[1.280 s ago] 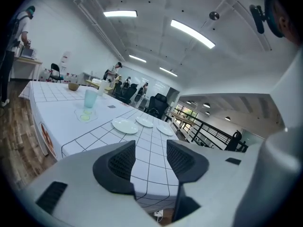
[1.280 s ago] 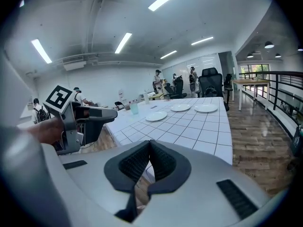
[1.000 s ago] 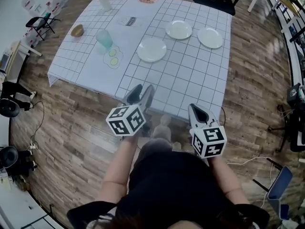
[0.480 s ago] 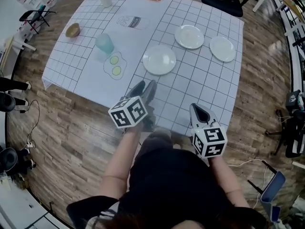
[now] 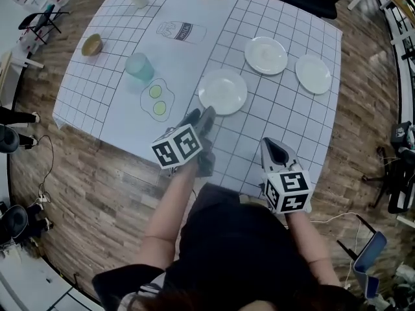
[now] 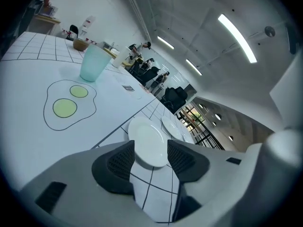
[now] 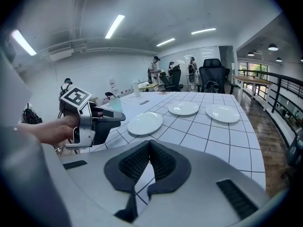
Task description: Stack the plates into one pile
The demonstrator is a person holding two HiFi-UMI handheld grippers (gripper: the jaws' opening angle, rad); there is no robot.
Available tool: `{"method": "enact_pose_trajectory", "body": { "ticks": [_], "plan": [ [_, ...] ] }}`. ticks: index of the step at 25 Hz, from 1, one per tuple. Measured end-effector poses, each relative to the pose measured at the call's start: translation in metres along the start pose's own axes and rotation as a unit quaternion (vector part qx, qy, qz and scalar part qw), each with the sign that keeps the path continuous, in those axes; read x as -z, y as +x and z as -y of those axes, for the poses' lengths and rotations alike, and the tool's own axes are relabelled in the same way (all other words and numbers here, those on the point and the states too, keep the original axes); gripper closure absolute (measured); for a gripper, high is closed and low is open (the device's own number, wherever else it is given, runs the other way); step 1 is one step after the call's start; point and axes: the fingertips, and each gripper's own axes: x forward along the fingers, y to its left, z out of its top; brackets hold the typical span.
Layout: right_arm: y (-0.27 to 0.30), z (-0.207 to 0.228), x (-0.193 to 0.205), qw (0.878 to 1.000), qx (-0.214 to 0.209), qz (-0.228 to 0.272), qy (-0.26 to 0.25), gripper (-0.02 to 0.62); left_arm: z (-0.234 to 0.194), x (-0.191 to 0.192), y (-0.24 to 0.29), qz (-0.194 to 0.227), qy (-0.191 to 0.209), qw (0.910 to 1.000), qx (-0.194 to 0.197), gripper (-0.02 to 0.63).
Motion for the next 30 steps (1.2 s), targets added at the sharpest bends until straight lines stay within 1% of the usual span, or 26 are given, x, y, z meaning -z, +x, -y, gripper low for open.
{"method": "enact_pose_trajectory", "body": {
  "ticks": [5, 7, 11, 15, 20, 23, 24, 26, 30],
  "plan": [
    [0.020, 0.003, -0.007, 1.000, 0.004, -0.009, 0.007, 0.580, -0.009, -0.010, 0.022, -0.018, 0.000, 0.9998, -0.004, 0.390],
    [0.027, 0.004, -0.009, 1.000, 0.007, -0.013, 0.008, 0.580, -0.013, -0.009, 0.029, -0.032, -0.006, 0.9995, -0.004, 0.390],
    [0.038, 0.007, -0.012, 1.000, 0.010, -0.018, 0.017, 0.580, -0.024, -0.007, 0.037, -0.055, -0.016, 0.9982, -0.018, 0.390],
    [0.047, 0.011, -0.017, 0.999, 0.013, -0.019, 0.026, 0.580, -0.026, -0.011, 0.046, -0.070, -0.032, 0.9970, -0.011, 0.383],
    [0.056, 0.015, -0.021, 0.999, 0.013, -0.023, 0.035, 0.580, -0.023, -0.012, 0.055, -0.092, -0.028, 0.9953, -0.005, 0.373],
    [0.060, 0.016, -0.022, 0.999, 0.011, -0.023, 0.042, 0.580, -0.025, -0.012, 0.058, -0.099, -0.023, 0.9947, -0.014, 0.374],
    [0.061, 0.016, -0.021, 0.999, 0.009, -0.022, 0.045, 0.580, -0.026, -0.012, 0.059, -0.100, -0.021, 0.9945, -0.019, 0.382],
    [0.062, 0.016, -0.021, 0.999, 0.007, -0.022, 0.047, 0.580, -0.030, -0.012, 0.059, -0.101, -0.020, 0.9941, -0.033, 0.436],
    [0.062, 0.020, -0.021, 0.998, 0.005, -0.020, 0.054, 0.580, -0.039, -0.012, 0.060, -0.101, -0.010, 0.9920, -0.075, 0.494]
  ]
}}
